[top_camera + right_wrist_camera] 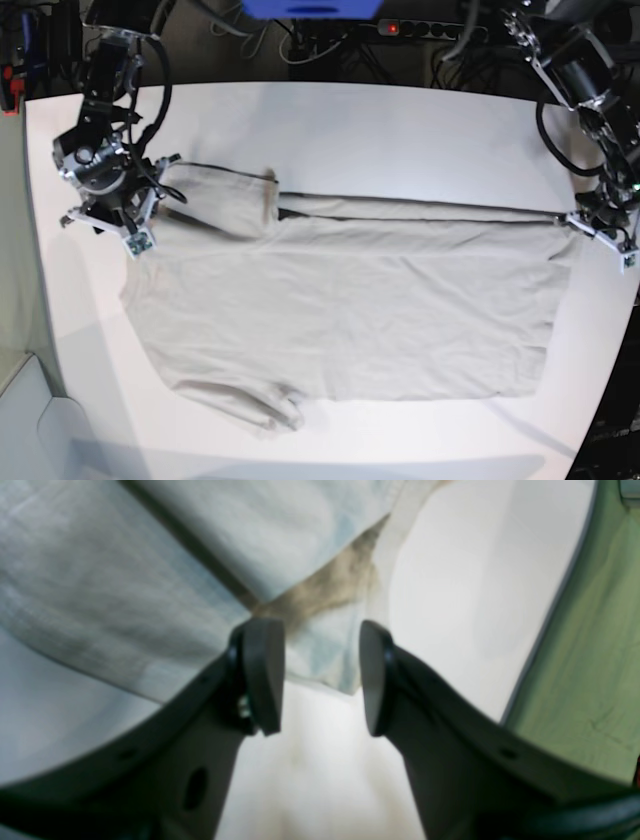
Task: Layout the t-shirt on the table in an organized manner, then fold the t-shirt properly
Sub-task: 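Open the left gripper and release the folded edge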
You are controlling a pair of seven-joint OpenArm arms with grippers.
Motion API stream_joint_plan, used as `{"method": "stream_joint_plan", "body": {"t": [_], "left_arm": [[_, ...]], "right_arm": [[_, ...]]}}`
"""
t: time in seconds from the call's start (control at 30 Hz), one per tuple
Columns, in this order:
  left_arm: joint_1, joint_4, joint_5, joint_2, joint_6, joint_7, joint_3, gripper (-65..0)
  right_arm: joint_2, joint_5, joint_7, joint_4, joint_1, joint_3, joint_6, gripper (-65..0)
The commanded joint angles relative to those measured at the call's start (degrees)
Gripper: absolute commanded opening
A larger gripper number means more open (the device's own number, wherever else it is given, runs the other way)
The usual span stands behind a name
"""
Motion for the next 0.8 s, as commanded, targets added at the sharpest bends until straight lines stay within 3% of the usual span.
{"method": "stream_joint_plan", "body": {"t": [0.0, 0.37, 0.53, 0.67, 0.77], "left_arm": [[-1.34, -0.01, -0.48, -1.13, 0.18, -0.95, 0.98, -65.0], [-1.51, -1.59, -0.92, -1.22, 0.35, -3.50, 2.04, -65.0], [-3.80, -1.59, -0.75, -0.78, 0.35, -9.74, -0.34, -65.0], [-3.45, 0.34, -1.01, -0.95, 0.00, -9.66, -0.34, -65.0], [-0.81, 3.86, -1.10, -1.22, -0.09, -6.58, -0.16, -65.0]], "right_arm": [[0.48, 0.35, 0.87, 1.02, 0.62, 0.12, -0.25, -39.7], [0.48, 0.35, 0.87, 1.02, 0.53, 0.12, -0.25, -39.7], [0.48, 0.35, 0.87, 1.02, 0.53, 0.12, -0.25, -39.7], [0.48, 0.35, 0.87, 1.02, 0.45, 0.12, -0.25, -39.7], [0.48, 0.35, 0.87, 1.02, -0.17, 0.12, -0.25, -39.7]]}}
